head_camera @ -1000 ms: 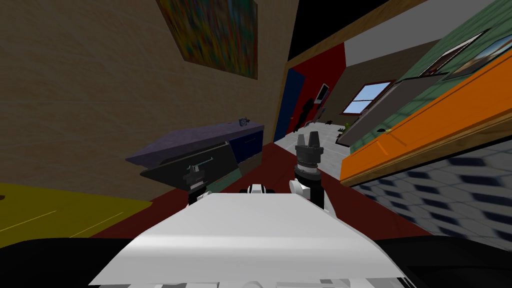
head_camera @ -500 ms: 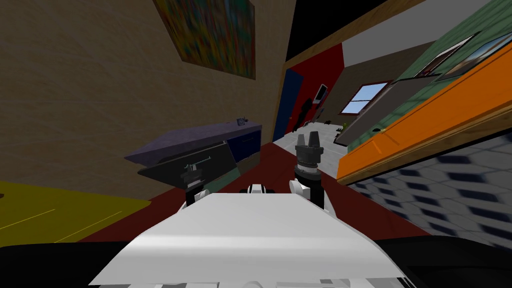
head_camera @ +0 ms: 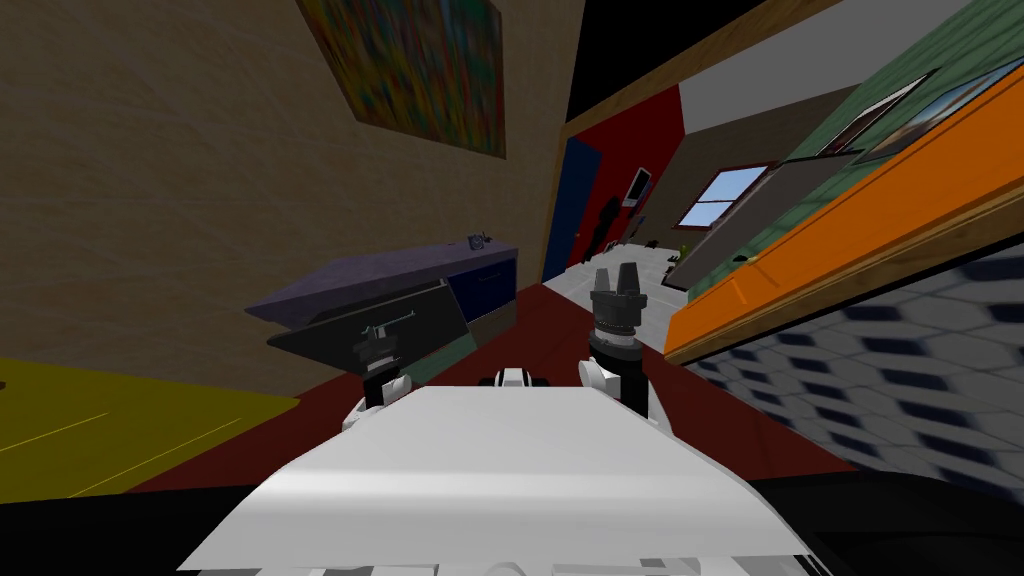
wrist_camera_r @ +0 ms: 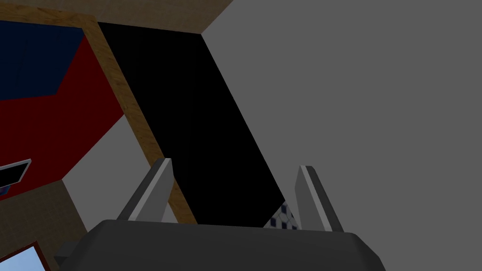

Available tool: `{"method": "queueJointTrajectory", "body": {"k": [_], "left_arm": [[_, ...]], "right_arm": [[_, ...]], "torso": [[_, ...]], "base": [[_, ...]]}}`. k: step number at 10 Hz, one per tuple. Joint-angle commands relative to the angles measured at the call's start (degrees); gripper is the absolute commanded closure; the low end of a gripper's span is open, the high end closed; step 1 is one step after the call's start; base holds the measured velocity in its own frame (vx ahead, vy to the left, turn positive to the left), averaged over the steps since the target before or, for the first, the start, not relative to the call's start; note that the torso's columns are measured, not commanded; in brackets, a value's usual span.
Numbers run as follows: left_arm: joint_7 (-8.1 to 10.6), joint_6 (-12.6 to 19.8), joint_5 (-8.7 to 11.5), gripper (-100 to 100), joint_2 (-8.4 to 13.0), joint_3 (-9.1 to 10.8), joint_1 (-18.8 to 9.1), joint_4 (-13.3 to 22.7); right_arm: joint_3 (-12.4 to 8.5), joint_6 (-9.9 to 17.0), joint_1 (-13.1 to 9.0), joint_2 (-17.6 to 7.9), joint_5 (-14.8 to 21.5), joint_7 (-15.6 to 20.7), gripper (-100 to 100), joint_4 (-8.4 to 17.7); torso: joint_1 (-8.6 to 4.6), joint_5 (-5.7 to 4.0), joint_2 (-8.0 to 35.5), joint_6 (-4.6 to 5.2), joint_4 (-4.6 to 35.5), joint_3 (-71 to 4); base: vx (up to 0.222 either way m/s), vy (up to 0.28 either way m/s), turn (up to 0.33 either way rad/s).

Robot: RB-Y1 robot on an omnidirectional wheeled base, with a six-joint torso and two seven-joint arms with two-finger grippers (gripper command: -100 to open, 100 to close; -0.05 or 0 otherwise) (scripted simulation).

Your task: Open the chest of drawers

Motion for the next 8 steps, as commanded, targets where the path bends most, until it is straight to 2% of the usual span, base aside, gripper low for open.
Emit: {"method": "queueJointTrajectory", "body": {"k": [1, 2, 3, 4, 5, 6, 8], "left_arm": [[3.29, -0.9, -0.4, 100, 3.4, 1.79, -3.4, 4.9], [3.29, -0.9, -0.4, 100, 3.4, 1.79, -3.4, 7.0], [5.36, -1.5, -0.6, 100, 5.7, 2.98, -5.8, 9.6], [5.36, -1.5, -0.6, 100, 5.7, 2.98, -5.8, 11.8], [7.44, -2.0, -0.8, 100, 8.1, 4.18, -8.2, 14.7], [6.66, -2.3, -1.0, 100, 7.2, 3.09, -8.2, 16.0], [7.59, -2.3, -0.9, 100, 7.8, 3.29, -8.1, 16.3]], "right_arm": [[0.0, 0.0, 0.0, 0.0, 0.0, 0.0, 0, 0.0], [0.0, 0.0, 0.0, 0.0, 0.0, 0.0, 0, 0.0], [0.0, 0.0, 0.0, 0.0, 0.0, 0.0, 0, 0.0], [0.0, 0.0, 0.0, 0.0, 0.0, 0.0, 0, 0.0], [0.0, 0.0, 0.0, 0.0, 0.0, 0.0, 0, 0.0], [0.0, 0.0, 0.0, 0.0, 0.0, 0.0, 0, 0.0], [0.0, 0.0, 0.0, 0.0, 0.0, 0.0, 0, 0.0]], "torso": [[0.04, 0.08, 0.0, -0.08, 0.0, 0.1], [-0.06, -0.1, 0.1, -0.14, 0.1, 0.1], [0.01, -0.06, 0.1, -0.16, 0.1, 0.1], [-0.14, -0.2, 0.1, -0.11, 0.1, 0.1], [-0.09, -0.17, 0.1, -0.2, 0.1, 0.1], [-0.2, -0.34, 0.3, -0.24, 0.2, 0.1], [-0.16, -0.16, 0.3, -0.19, 0.1, 0.2]], "base": [[-0.079, -0.127, -0.033], [-0.046, -0.103, -0.004], [-0.052, -0.125, -0.007], [-0.043, -0.104, -0.022], [-0.064, -0.134, -0.031], [-0.029, -0.062, 0.006], [-0.1, -0.096, 0.032]]}}
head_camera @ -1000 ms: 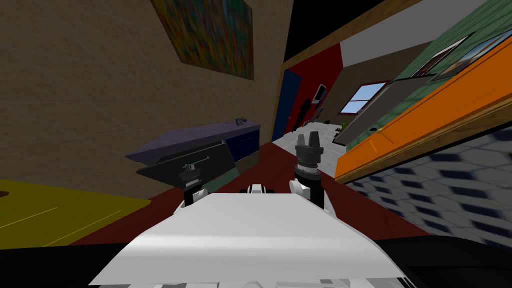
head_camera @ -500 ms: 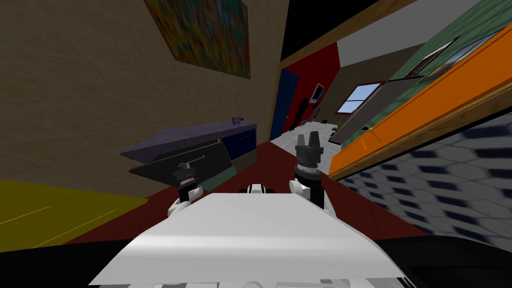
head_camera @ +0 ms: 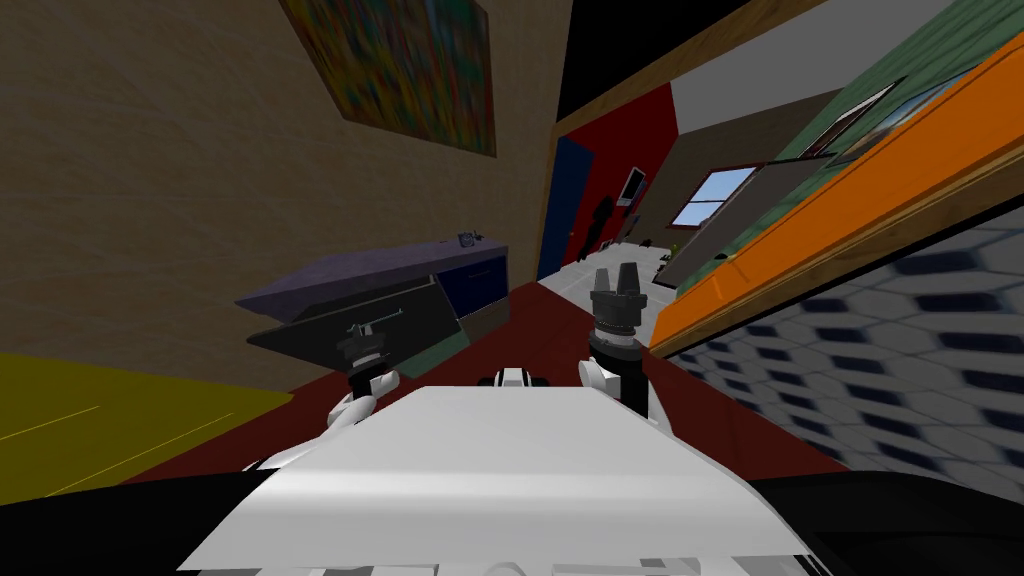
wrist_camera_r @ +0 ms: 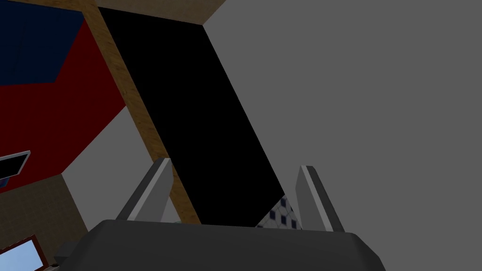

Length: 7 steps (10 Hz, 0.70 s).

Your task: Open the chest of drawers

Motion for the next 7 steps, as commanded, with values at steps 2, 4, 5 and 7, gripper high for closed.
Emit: {"method": "queueJointTrajectory", "body": {"k": [2, 4, 5, 7], "left_arm": [[0.99, -0.2, 0.3, 100, 0.8, 0.32, 0.3, -0.6], [-1.74, 1.1, 2.4, -100, -0.7, 0.2, -0.4, -2.2], [-3.0, 1.1, 2.4, -100, -0.7, 0.2, -0.4, -2.2], [-5.71, 2.1, 4.6, -100, -1.9, 0.42, -1.5, -4.0]], "right_arm": [[0.0, 0.0, 0.0, 0.0, 0.0, 0.0, 0, 0.0], [0.0, 0.0, 0.0, 0.0, 0.0, 0.0, 0, 0.0], [0.0, 0.0, 0.0, 0.0, 0.0, 0.0, 0, 0.0], [0.0, 0.0, 0.0, 0.0, 0.0, 0.0, 0, 0.0]], "torso": [[0.07, -0.01, 0.1, -0.09, 0.0, 0.1], [0.09, -0.17, 0.1, -0.23, 0.1, 0.0], [0.51, 0.13, -0.1, 0.1, 0.0, 0.0], [0.66, 0.4, -0.8, 0.02, -0.3, -0.4]], "base": [[-0.148, -0.136, 0.022], [-0.144, -0.055, -0.11], [-0.119, 0.094, -0.155], [-0.083, 0.099, -0.154]]}}
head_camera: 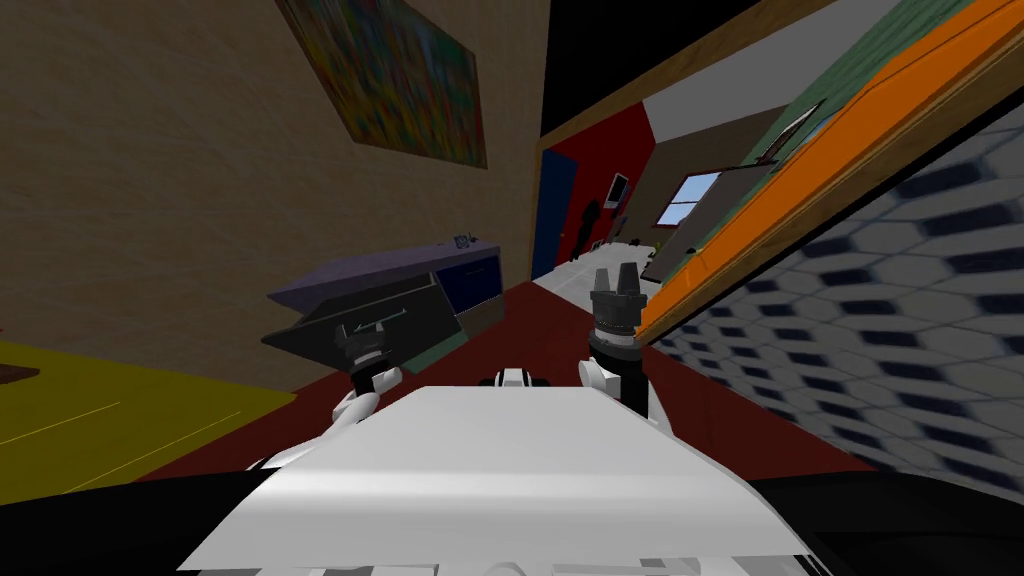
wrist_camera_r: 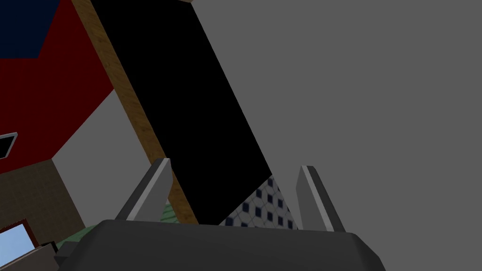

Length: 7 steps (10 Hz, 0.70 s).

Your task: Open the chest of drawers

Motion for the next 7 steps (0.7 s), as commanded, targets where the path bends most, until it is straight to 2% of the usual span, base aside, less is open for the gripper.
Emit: {"method": "queueJointTrajectory", "body": {"k": [1, 2, 3, 5, 6, 7], "left_arm": [[-4.38, 1.2, 2.3, -100, -1.2, 0.28, -1.1, -2.1], [-5.27, 1.2, 2.3, -100, -1.2, 0.28, -1.1, -2.1], [-7.35, 2.3, 4.5, -100, -2.4, 0.5, -2.1, -4.0], [-9.88, 2.3, 4.5, -100, -2.4, 0.5, -2.1, -4.0], [-11.77, 3.3, 6.7, -100, -3.7, 0.73, -3.1, -5.8], [-13.27, 3.3, 6.7, -100, -3.7, 0.73, -3.1, -5.8]], "right_arm": [[0.0, 0.0, 0.0, 0.0, 0.0, 0.0, 0, 0.0], [0.0, 0.0, 0.0, 0.0, 0.0, 0.0, 0, 0.0], [0.0, 0.0, 0.0, 0.0, 0.0, 0.0, 0, 0.0], [0.0, 0.0, 0.0, 0.0, 0.0, 0.0, 0, 0.0], [0.0, 0.0, 0.0, 0.0, 0.0, 0.0, 0, 0.0], [0.0, 0.0, 0.0, 0.0, 0.0, 0.0, 0, 0.0]], "torso": [[-0.1, -0.02, 0.2, 0.09, 0.0, 0.1], [-0.19, -0.04, 0.4, 0.0, 0.1, 0.2], [-0.36, -0.07, 0.3, 0.01, 0.1, 0.2], [-0.38, -0.13, 0.5, 0.05, 0.1, 0.3], [-0.44, -0.16, 0.4, -0.04, 0.1, 0.2], [-0.31, -0.13, 0.5, 0.13, 0.2, 0.3]], "base": [[-0.115, 0.12, -0.165], [-0.056, 0.067, 0.025], [-0.109, 0.076, -0.253], [-0.091, 0.063, -0.089], [-0.124, 0.087, -0.235], [-0.136, 0.09, -0.178]]}}
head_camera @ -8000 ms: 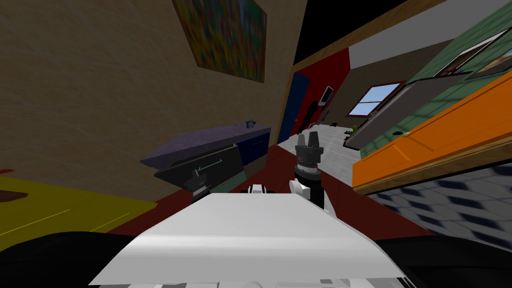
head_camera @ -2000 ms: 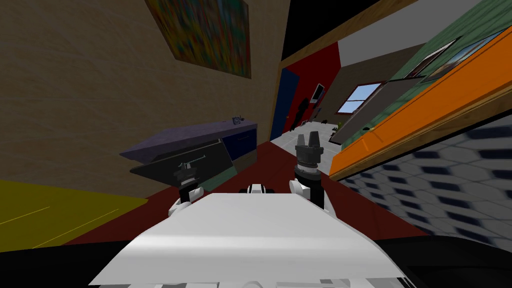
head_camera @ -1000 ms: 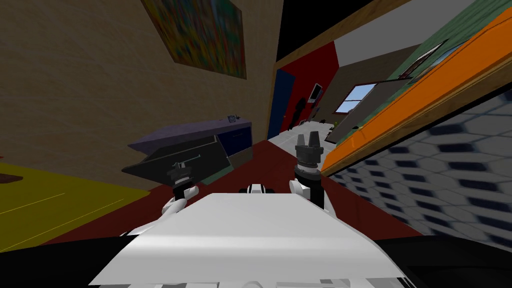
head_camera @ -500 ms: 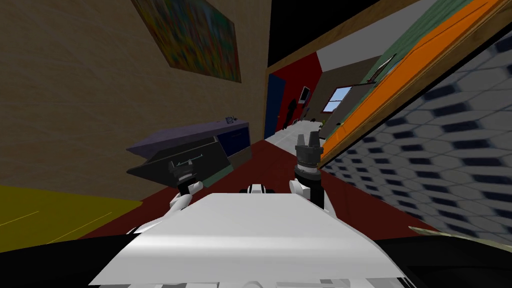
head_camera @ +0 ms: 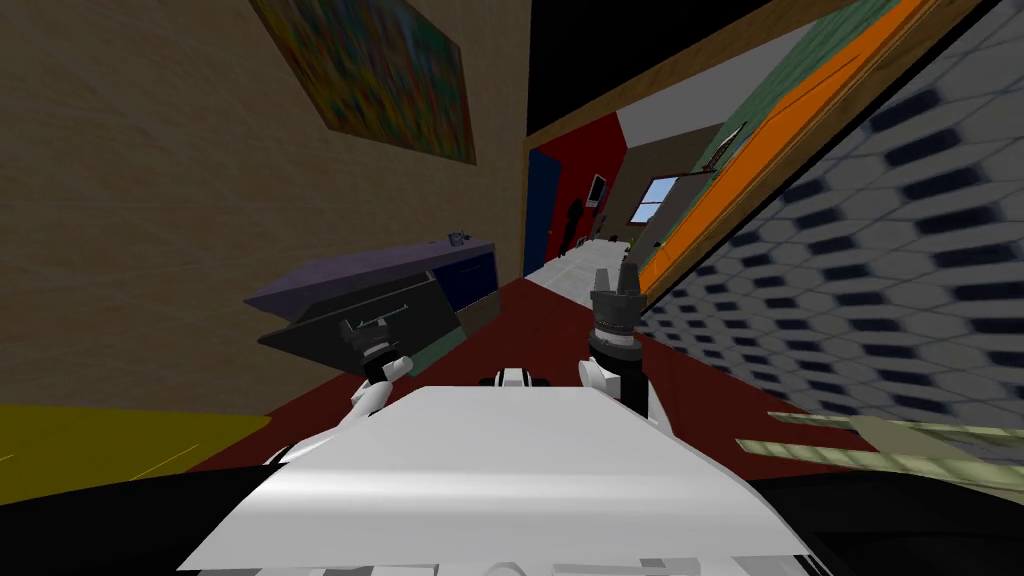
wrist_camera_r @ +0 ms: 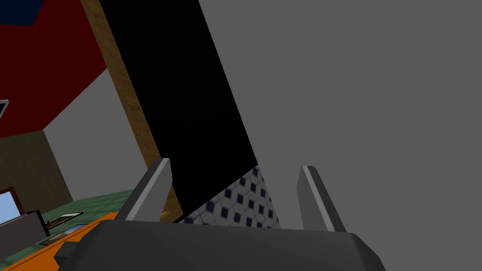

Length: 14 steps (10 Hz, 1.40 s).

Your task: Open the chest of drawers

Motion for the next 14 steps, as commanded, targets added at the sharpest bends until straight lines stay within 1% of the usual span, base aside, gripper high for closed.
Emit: {"method": "queueJointTrajectory", "body": {"k": [1, 2, 3, 4, 5, 6, 7, 8, 9, 10, 11, 12, 13, 14], "left_arm": [[-4.09, 0.6, 1.1, -100, -0.5, 0.14, -0.5, -1.2], [-5.9, 1.7, 3.3, -100, -1.8, 0.36, -1.6, -3.0], [-7.67, 1.7, 3.3, -100, -1.8, 0.36, -1.6, -3.0], [-8.71, 1.7, 3.3, -100, -1.8, 0.36, -1.6, -3.0], [-10.68, 2.7, 5.5, -100, -3.0, 0.59, -2.6, -4.8], [-12.47, 2.7, 5.5, -100, -3.0, 0.59, -2.6, -4.8], [-13.33, 2.7, 5.5, -100, -3.0, 0.59, -2.6, -4.8], [-15.5, 3.8, 7.7, -100, -4.2, 0.81, -3.6, -6.7], [-16.8, 3.8, 7.7, -100, -4.2, 0.81, -3.6, -6.7], [-17.95, 3.8, 7.7, -100, -4.2, 0.81, -3.6, -6.7], [-20.03, 4.9, 9.9, -100, -5.4, 1.03, -4.7, -8.5], [-21.43, 4.9, 9.9, -100, -5.4, 1.03, -4.7, -8.5], [-22.56, 4.9, 9.9, -100, -5.4, 1.03, -4.7, -8.5], [-24.38, 5.9, 12.1, -100, -6.6, 1.26, -5.7, -10.4]], "right_arm": [[0.0, 0.0, 0.0, 0.0, 0.0, 0.0, 0, 0.0], [0.0, 0.0, 0.0, 0.0, 0.0, 0.0, 0, 0.0], [0.0, 0.0, 0.0, 0.0, 0.0, 0.0, 0, 0.0], [0.0, 0.0, 0.0, 0.0, 0.0, 0.0, 0, 0.0], [0.0, 0.0, 0.0, 0.0, 0.0, 0.0, 0, 0.0], [0.0, 0.0, 0.0, 0.0, 0.0, 0.0, 0, 0.0], [0.0, 0.0, 0.0, 0.0, 0.0, 0.0, 0, 0.0], [0.0, 0.0, 0.0, 0.0, 0.0, 0.0, 0, 0.0], [0.0, 0.0, 0.0, 0.0, 0.0, 0.0, 0, 0.0], [0.0, 0.0, 0.0, 0.0, 0.0, 0.0, 0, 0.0], [0.0, 0.0, 0.0, 0.0, 0.0, 0.0, 0, 0.0], [0.0, 0.0, 0.0, 0.0, 0.0, 0.0, 0, 0.0], [0.0, 0.0, 0.0, 0.0, 0.0, 0.0, 0, 0.0], [0.0, 0.0, 0.0, 0.0, 0.0, 0.0, 0, 0.0]], "torso": [[-0.01, -0.02, 0.0, -0.09, 0.0, 0.0], [-0.14, -0.05, -0.2, -0.19, 0.0, -0.1], [-0.13, -0.05, -0.1, 0.03, 0.0, -0.1], [-0.03, -0.02, 0.0, -0.09, 0.0, 0.0], [-0.03, -0.05, -0.1, -0.36, 0.0, 0.0], [-0.06, -0.11, 0.1, -0.01, 0.1, 0.0], [-0.13, -0.15, 0.0, -0.09, 0.1, 0.0], [-0.21, -0.16, -0.1, -0.32, 0.0, -0.1], [-0.18, -0.15, 0.1, 0.02, 0.1, 0.0], [-0.24, -0.19, 0.1, -0.03, 0.1, 0.1], [-0.28, -0.24, 0.0, -0.29, 0.1, 0.0], [-0.25, -0.22, 0.1, 0.01, 0.1, 0.1], [-0.29, -0.24, 0.1, -0.01, 0.2, 0.1], [-0.35, -0.31, 0.0, -0.28, 0.1, 0.0]], "base": [[-0.066, 0.04, -0.004], [-0.106, 0.058, -0.256], [-0.14, 0.082, -0.159], [-0.075, 0.042, -0.022], [-0.13, 0.067, -0.221], [-0.127, 0.082, -0.155], [-0.055, 0.038, -0.036], [-0.125, 0.058, -0.205], [-0.15, 0.071, -0.173], [-0.072, 0.037, -0.042], [-0.127, 0.059, -0.206], [-0.152, 0.064, -0.183], [-0.072, 0.029, -0.035], [-0.113, 0.06, -0.184]]}}
